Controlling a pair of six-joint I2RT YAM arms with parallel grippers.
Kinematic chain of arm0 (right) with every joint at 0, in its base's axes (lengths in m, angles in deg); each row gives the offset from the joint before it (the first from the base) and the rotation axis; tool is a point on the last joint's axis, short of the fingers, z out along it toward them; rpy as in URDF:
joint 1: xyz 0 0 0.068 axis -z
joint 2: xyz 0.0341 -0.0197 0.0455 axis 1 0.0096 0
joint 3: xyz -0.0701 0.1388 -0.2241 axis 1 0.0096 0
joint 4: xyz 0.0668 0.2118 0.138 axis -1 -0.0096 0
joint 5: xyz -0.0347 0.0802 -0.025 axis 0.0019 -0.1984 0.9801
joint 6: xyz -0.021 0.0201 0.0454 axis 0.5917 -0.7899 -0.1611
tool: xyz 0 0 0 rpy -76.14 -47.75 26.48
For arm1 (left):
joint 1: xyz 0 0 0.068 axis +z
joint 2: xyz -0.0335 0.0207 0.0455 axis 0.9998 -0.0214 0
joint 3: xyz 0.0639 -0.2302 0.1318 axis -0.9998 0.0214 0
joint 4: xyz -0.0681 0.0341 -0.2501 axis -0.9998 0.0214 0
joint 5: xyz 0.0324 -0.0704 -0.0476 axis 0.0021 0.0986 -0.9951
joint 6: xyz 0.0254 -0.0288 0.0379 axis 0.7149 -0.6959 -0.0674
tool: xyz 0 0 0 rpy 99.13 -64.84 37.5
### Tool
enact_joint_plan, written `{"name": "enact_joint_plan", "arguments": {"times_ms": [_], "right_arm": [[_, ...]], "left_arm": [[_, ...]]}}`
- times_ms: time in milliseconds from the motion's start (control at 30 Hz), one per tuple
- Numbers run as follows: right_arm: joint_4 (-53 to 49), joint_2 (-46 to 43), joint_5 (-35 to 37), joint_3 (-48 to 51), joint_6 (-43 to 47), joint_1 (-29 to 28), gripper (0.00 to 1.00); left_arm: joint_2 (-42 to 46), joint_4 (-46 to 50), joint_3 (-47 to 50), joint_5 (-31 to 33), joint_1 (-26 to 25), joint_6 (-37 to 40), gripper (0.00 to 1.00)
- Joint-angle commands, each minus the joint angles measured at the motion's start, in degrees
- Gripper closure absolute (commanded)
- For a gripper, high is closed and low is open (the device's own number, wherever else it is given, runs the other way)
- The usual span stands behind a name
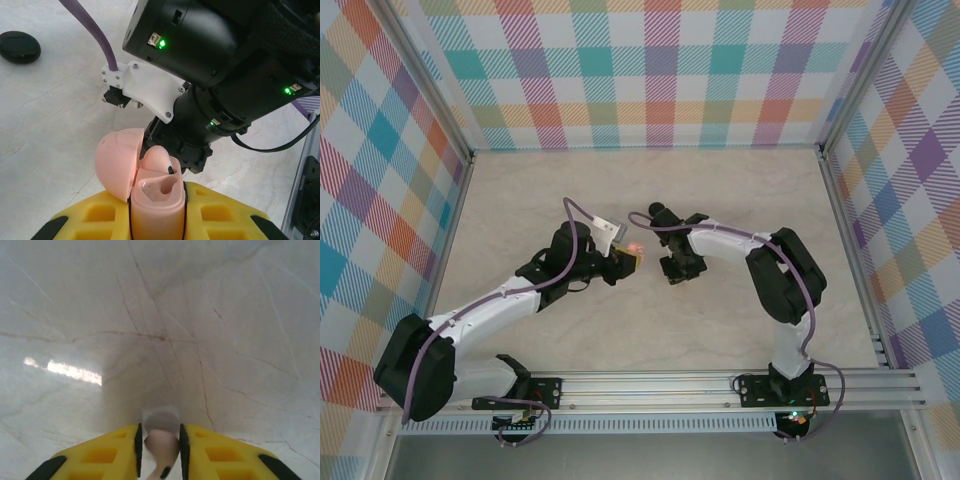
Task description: Insert the wireless bluetooth earbuds into the charging case
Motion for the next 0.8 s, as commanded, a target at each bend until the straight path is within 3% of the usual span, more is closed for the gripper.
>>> {"name": "enact_joint_plan", "arguments": {"times_ms": [0,133,367,767], "right_arm": [[-3.9,1.2,0.2,-2.3,-1.2,0.0,0.62],[-6.0,0.6,-0.7,-3.6,-6.8,0.2,0.53],[-8.1,1.0,-4.7,-5.1,-13.6,0.3,0.54],[-11.5,5.3,-3.9,-8.5,-14.1,0.5,0.6]], "left_arm": [[1.5,1.6,0.8,0.6,-0.3,0.5,0.9],[1.7,1.8,0.8,0.5,-0.3,0.7,0.9],[1.8,1.8,0.6,0.2,-0.3,0.7,0.9],[2.3,1.7,0.7,0.0,-0.3,0.8,0.9]]}}
